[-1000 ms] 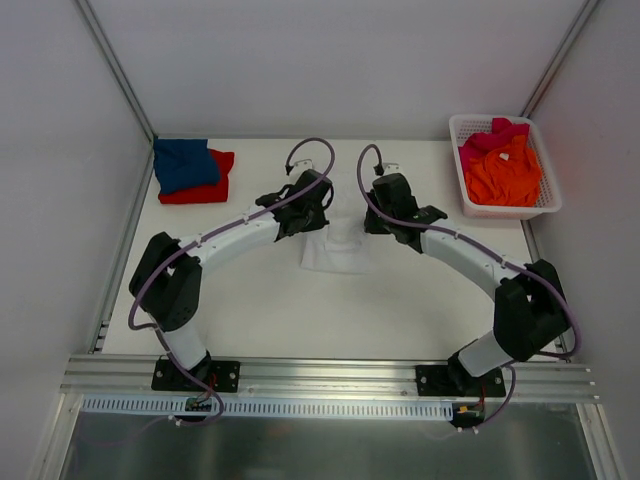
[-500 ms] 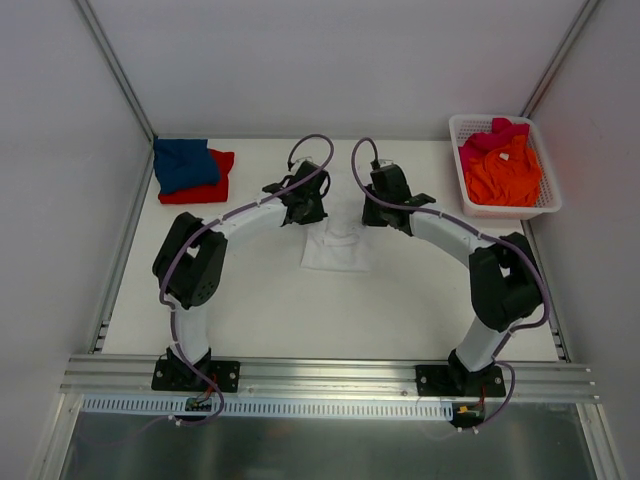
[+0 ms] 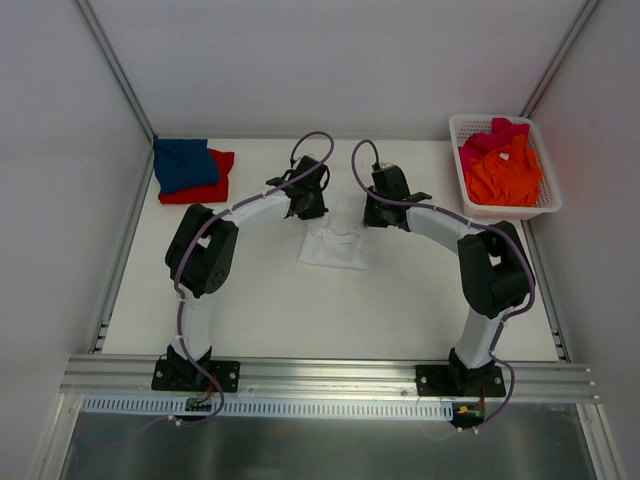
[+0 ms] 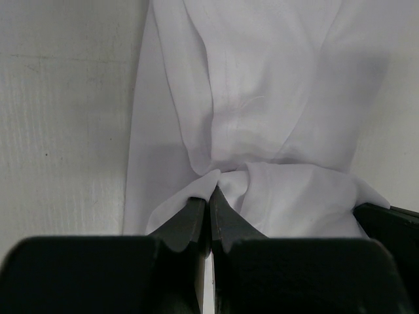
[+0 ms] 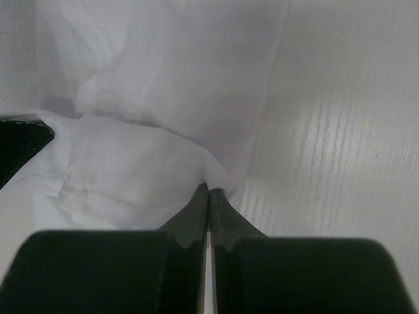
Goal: Fold and stack the t-shirts
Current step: Fold the tshirt
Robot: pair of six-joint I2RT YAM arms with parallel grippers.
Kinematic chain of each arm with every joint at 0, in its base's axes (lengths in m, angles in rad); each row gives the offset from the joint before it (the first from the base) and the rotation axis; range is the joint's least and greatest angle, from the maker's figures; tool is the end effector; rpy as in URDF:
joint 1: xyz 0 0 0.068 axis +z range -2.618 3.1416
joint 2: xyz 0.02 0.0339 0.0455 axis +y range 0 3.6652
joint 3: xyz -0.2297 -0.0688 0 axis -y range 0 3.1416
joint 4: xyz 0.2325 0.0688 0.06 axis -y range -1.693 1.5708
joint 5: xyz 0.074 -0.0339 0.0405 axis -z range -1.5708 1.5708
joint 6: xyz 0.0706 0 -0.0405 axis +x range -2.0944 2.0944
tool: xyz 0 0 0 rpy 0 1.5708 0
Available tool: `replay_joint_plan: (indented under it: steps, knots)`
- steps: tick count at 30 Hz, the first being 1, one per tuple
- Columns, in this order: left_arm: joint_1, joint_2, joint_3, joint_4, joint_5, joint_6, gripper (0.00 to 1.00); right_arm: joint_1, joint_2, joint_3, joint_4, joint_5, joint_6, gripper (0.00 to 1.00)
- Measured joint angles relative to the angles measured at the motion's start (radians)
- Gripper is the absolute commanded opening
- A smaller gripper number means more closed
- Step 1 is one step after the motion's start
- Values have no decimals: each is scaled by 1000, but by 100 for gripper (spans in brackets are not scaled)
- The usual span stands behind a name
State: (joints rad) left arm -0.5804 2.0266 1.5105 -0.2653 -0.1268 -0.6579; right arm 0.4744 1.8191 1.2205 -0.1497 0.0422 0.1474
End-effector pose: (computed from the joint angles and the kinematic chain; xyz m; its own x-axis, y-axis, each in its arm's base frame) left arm 0.3855 -0.2421 0.1558 -0.7527 -0.2317 -0.6162 0.0109 0.9315 -0.3636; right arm 0.3645 0.1838 0.1564 -0.6617 -0.1748 -0.7291 -0.3354 0.9388 0.0792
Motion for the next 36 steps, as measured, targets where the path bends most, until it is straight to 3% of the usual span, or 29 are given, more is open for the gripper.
replay_joint_plan:
  steps: [1, 2, 5, 6, 8, 9, 13, 24, 36]
  knots:
    - [4, 6, 5, 0, 5, 1, 3, -3, 5, 2, 0, -3, 0, 4]
    - [6, 14, 10, 0, 11, 3, 14, -6, 9, 5, 1, -6, 0, 9]
    - [12, 34, 21, 1, 18, 15, 35, -13, 24, 16, 3, -9, 2, 23]
    - [13, 39, 23, 0, 20, 18, 51, -15, 28, 20, 4, -12, 2, 27]
    - [18, 47, 29, 0, 24, 23, 66, -19, 32, 24, 5, -15, 0, 32]
    - [19, 49, 31, 0, 26, 24, 77, -20, 35, 26, 5, -17, 0, 39]
    - [24, 49, 39, 3, 34, 24, 98, -21, 41, 29, 6, -24, -2, 46]
    - [52, 5, -6, 7, 37, 25, 99, -43, 34, 54, -21, -6, -26, 52]
    - [52, -306, -249, 17, 29, 2, 99, -1, -179, 34, -57, 16, -28, 52]
